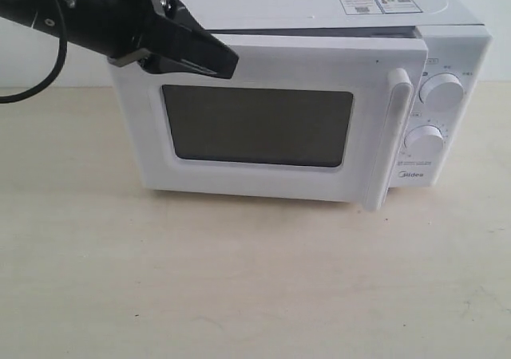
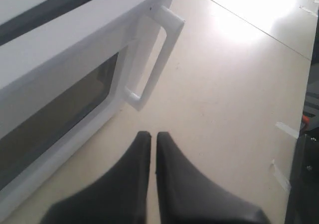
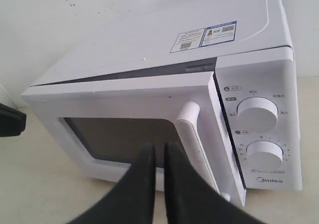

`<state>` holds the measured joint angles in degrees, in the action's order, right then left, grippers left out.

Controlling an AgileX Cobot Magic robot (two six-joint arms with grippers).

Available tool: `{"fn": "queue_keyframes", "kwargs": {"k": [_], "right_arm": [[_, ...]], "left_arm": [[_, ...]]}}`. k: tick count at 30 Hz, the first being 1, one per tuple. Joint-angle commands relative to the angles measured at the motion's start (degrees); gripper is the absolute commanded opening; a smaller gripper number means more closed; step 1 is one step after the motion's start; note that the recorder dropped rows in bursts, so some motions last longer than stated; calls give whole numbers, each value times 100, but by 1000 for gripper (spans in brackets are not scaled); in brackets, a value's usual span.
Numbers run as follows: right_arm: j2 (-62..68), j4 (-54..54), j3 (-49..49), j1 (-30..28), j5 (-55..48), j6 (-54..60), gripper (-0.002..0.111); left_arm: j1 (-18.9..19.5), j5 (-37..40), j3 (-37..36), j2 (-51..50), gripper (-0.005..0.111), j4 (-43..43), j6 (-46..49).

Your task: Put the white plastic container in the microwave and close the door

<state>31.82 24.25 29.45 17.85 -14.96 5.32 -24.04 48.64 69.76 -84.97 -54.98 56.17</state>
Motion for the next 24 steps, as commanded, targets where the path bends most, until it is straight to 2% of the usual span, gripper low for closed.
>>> {"fn": "queue_keyframes", "kwargs": {"k": [1,11,18,20,24], "right_arm": [[188,447,-80,-1,172,390,3],[547,2160,-80,-1,51,2346,3],[1135,2461,-80,11,504,3191,3],[1307,2509,-80,154,784,3545,3],[1613,2493,-80,833,1496,4320,3]], "left_arm": [[-43,38,32,42,4,4,44],[-43,-75,32,42,4,-7,4],[-43,284,32,42,4,-7,-218],[-43,380,32,42,4,-7,-218],[-43,644,21,79,4,-7,-429]]}}
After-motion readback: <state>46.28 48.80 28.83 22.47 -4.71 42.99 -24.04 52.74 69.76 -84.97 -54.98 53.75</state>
